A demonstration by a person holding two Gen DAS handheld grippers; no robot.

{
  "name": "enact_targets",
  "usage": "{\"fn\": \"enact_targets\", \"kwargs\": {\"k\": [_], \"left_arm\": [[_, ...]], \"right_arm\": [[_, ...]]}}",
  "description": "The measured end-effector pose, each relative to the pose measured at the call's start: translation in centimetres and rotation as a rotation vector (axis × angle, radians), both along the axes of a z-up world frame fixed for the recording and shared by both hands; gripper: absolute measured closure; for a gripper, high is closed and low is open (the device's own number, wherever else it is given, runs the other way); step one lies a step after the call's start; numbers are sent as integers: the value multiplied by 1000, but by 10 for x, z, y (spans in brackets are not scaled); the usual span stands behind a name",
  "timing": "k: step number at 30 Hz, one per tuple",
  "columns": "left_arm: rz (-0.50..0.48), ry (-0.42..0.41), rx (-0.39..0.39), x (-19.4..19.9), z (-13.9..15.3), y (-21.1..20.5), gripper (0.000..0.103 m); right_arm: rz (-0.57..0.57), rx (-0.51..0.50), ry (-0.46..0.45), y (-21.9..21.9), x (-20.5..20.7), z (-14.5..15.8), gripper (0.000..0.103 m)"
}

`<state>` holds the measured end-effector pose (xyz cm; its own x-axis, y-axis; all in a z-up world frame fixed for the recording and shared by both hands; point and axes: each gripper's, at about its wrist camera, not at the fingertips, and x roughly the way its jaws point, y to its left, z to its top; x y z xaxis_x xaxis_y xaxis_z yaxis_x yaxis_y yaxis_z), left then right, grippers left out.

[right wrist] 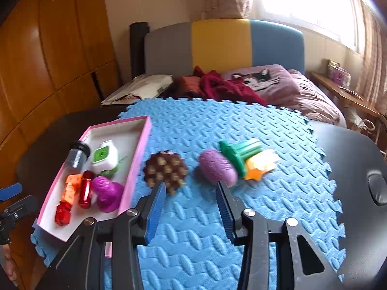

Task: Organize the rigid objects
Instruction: 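Move the left gripper to the brown spiky ball and grasp it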

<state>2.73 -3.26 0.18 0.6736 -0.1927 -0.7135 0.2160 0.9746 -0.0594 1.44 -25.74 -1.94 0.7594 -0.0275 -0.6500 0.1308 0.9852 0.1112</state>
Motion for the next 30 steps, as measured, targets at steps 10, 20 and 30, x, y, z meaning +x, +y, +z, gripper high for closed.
{"fn": "enact_targets", "kwargs": {"k": [10, 20, 30], "left_arm": [[-76, 4, 52, 8, -1, -34, 1], [-135, 72, 40, 28, -9, -60, 1], [-268, 120, 4, 47, -14, -98, 3]], "right_arm": [[-121, 7, 1, -54, -11, -3, 60], [-203, 9, 32, -83, -10, -23, 60], [-214, 48, 92, -90, -7, -54, 60]]}}
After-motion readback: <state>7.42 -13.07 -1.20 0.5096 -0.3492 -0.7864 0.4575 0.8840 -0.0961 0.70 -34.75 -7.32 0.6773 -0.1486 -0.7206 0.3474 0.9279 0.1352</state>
